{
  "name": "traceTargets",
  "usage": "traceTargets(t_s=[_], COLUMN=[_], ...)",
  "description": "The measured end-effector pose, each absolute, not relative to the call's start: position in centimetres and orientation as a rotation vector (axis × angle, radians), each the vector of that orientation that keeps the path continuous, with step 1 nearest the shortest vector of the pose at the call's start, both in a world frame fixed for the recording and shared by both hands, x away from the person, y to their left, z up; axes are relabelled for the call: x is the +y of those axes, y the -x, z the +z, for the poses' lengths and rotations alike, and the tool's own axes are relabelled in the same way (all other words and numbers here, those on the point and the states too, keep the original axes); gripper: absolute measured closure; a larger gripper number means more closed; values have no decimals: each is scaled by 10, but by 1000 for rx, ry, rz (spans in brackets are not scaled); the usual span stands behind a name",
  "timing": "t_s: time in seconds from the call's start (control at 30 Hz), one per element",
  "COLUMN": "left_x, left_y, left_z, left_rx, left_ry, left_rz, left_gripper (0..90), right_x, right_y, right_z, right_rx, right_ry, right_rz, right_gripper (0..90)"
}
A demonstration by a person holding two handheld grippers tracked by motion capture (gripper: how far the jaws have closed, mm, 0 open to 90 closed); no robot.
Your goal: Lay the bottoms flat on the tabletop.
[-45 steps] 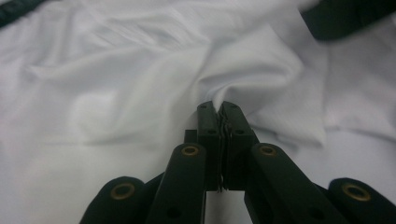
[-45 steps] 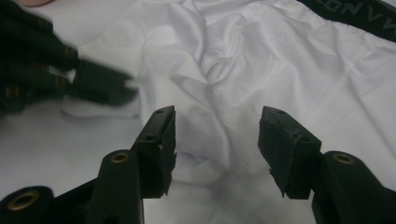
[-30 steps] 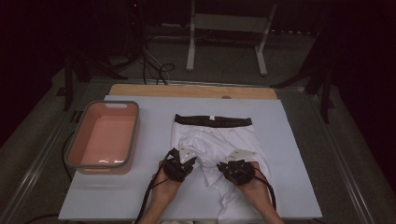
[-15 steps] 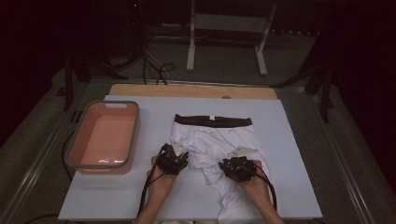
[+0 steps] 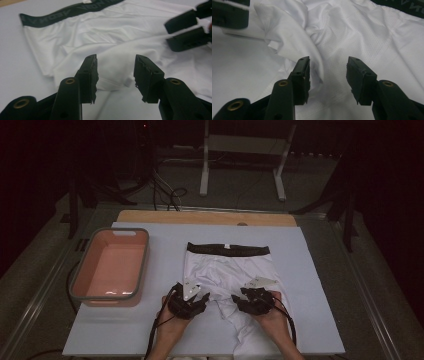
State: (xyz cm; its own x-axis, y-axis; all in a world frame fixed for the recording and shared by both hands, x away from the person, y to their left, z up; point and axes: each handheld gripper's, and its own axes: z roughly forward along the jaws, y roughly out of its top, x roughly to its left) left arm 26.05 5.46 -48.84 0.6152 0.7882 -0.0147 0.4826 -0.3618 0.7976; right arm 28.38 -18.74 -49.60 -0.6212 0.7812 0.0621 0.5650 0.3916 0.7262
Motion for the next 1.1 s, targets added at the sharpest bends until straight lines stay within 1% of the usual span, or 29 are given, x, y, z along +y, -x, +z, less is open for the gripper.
traceTargets(t_s=[0.17,0.23,0.27,0.33,0.37,0.63,0.67,0.7,0.8,0.87,1.1], left_x=[48,45,44,39,38,30,29,29,29,30,38], left_y=[-256,-253,-252,-251,-252,-268,-270,-272,-275,-273,-260], left_z=[-496,-500,-502,-508,-510,-516,-516,-517,-516,-513,-502], left_rx=[981,970,963,955,955,977,979,981,979,961,931], left_ry=[-2057,-2072,-2082,-2113,-2120,-2179,-2189,-2191,-2192,-2196,-2166], left_rz=[446,429,416,418,415,521,534,539,523,507,458], left_gripper=[549,604,604,642,648,634,651,690,864,885,890], right_x=[-188,-188,-188,-188,-188,-188,-188,-188,-189,-190,-190], right_y=[-283,-283,-283,-283,-283,-283,-283,-283,-283,-283,-283], right_z=[-495,-495,-495,-495,-496,-496,-496,-496,-495,-494,-494], right_rx=[2363,2362,2362,2366,2366,2366,2367,2368,2371,2367,2362], right_ry=[-1176,-1179,-1179,-1176,-1176,-1180,-1180,-1178,-1175,-1170,-1175], right_rz=[1067,1069,1069,1070,1071,1077,1077,1078,1078,1079,1080], right_gripper=[535,535,535,537,536,542,542,543,544,544,543])
